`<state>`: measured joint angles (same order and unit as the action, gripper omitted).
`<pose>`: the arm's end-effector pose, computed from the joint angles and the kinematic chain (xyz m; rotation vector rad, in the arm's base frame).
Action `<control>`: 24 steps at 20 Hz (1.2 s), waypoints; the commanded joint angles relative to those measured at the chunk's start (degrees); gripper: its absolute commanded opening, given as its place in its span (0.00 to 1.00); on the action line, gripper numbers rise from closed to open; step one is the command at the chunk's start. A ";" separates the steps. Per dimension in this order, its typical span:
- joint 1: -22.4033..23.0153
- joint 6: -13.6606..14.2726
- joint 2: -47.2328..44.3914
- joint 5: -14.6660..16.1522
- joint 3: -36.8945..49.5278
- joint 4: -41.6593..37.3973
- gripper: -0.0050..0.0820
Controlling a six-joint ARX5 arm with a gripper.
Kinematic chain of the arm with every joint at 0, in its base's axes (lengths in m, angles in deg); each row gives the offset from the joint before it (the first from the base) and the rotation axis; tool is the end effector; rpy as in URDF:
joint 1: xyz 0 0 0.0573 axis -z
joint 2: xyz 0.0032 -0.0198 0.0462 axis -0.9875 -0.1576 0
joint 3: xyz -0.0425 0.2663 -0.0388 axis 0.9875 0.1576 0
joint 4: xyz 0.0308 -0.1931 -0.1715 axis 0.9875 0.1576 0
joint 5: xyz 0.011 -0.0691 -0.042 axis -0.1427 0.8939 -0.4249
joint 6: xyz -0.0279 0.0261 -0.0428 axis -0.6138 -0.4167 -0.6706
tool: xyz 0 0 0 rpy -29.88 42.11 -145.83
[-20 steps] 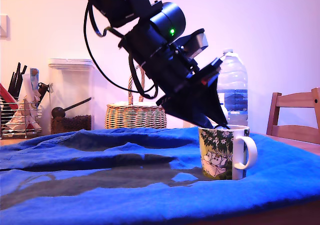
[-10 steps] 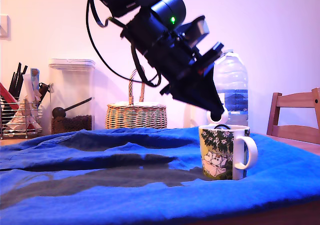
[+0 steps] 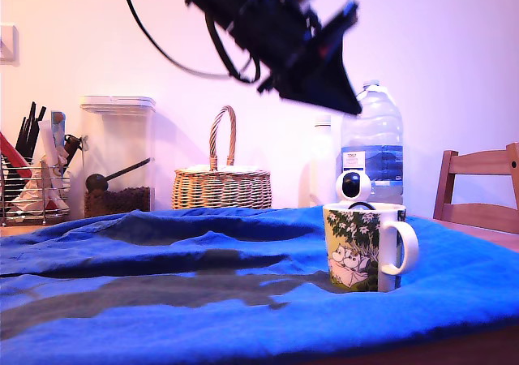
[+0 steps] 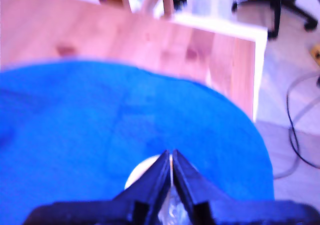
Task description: Pick up the coffee capsules on the table and drop them inside the coffee cup
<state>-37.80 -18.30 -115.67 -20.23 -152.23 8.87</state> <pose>0.3129 -0.3110 0.2816 0.2286 0.6065 -1.1349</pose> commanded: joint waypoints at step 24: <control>-22.21 -6.75 29.38 -3.02 45.81 -25.83 0.03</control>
<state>-59.57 -24.75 -87.47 -23.24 -108.34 -15.96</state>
